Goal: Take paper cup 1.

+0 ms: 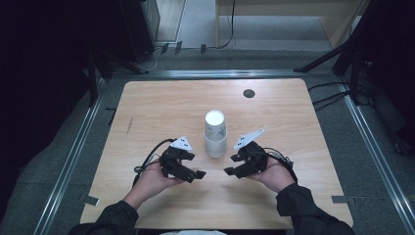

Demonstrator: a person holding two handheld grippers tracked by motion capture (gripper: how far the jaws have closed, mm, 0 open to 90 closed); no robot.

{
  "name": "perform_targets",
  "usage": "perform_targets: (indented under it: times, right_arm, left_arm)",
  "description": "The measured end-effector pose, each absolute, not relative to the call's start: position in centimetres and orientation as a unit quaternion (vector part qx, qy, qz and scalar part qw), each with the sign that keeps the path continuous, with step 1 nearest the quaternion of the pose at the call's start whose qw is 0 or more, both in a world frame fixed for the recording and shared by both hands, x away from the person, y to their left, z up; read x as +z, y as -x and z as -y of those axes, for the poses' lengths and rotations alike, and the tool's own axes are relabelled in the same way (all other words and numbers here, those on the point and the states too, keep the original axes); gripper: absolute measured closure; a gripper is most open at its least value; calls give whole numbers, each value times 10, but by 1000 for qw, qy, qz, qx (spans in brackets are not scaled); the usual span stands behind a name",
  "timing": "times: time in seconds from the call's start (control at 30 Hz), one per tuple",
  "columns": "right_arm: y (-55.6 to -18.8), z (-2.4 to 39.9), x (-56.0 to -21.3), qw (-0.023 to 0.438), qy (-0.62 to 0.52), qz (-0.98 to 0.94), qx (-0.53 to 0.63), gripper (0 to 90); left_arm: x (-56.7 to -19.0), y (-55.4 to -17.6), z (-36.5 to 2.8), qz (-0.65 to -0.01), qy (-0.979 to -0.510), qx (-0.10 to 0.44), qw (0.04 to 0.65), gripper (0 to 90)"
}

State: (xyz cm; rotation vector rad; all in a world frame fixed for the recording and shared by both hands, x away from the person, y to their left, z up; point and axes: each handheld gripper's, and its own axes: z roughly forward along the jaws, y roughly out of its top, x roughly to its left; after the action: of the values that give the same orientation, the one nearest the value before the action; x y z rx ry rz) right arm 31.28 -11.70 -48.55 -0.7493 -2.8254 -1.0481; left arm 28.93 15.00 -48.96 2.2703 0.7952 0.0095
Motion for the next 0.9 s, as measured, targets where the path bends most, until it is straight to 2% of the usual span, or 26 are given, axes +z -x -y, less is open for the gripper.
perform_targets:
  times: [0.07,0.2,0.47,0.9]
  right_arm:
    - [-314,118,-482,10,237,906,-351,399]
    - [-314,121,-484,-16,219,910,-352,438]
    - [-313,121,-485,3,229,912,-340,472]
    - [-313,124,-479,-2,228,908,-351,437]
  left_arm:
    - [-488,-290,-153,-305,-882,2,360,169]
    - [-485,-290,-155,-308,-878,4,365,169]
    - [-483,-289,-166,-332,-874,12,354,169]
    - [-484,-289,-169,-324,-875,2,359,169]
